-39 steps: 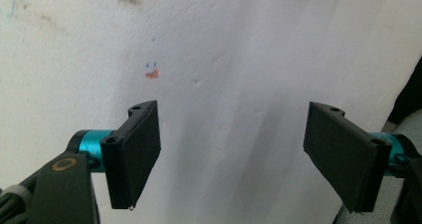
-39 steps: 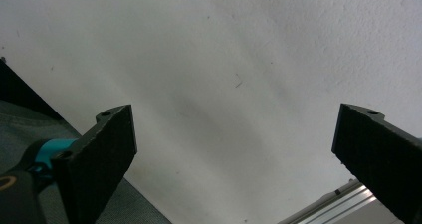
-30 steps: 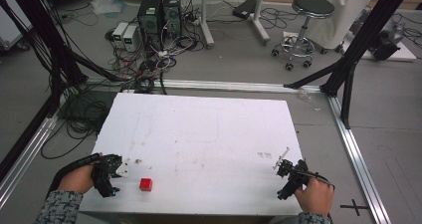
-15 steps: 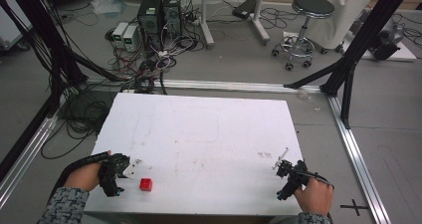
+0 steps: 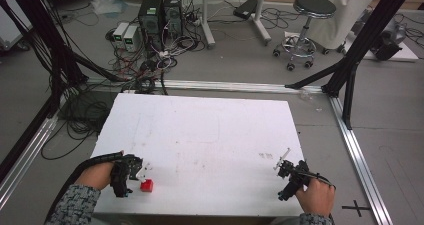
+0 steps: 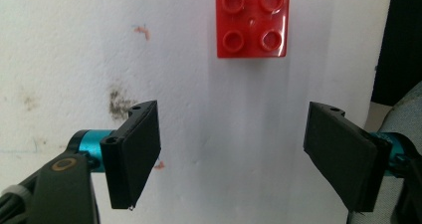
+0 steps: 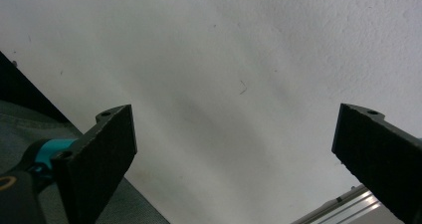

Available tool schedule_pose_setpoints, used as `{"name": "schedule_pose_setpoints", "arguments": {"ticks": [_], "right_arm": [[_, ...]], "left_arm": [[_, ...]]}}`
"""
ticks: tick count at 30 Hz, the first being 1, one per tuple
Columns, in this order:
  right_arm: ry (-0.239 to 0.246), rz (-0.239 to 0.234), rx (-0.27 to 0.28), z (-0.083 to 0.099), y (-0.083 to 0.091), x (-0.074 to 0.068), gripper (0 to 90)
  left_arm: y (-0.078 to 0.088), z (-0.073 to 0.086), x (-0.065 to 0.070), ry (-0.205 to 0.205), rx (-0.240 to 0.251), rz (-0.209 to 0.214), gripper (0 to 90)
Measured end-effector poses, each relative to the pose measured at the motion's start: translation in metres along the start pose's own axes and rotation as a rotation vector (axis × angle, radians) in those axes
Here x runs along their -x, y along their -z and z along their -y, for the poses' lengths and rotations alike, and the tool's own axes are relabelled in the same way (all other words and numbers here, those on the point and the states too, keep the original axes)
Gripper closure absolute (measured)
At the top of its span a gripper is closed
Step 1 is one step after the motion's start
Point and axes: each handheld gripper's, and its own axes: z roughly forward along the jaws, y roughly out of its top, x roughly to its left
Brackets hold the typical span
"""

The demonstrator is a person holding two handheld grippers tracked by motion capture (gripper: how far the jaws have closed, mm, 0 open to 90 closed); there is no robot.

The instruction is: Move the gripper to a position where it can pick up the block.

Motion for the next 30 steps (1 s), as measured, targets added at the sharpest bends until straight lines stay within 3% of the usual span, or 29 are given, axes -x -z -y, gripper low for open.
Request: {"name": "schedule_pose_setpoints", "arguments": {"ticks": [15, 30], "right_arm": [[-0.005, -0.004, 0.009, 0.002, 0.001, 0.001, 2.9], [-0.004, -0.009, 0.007, 0.002, 0.001, 0.001, 2.9]], "left_arm": [[-0.013, -0.03, 0.0, -0.064, -0.019, 0.035, 22.7], [-0.028, -0.041, -0.003, -0.057, -0.032, 0.075, 22.8]]}}
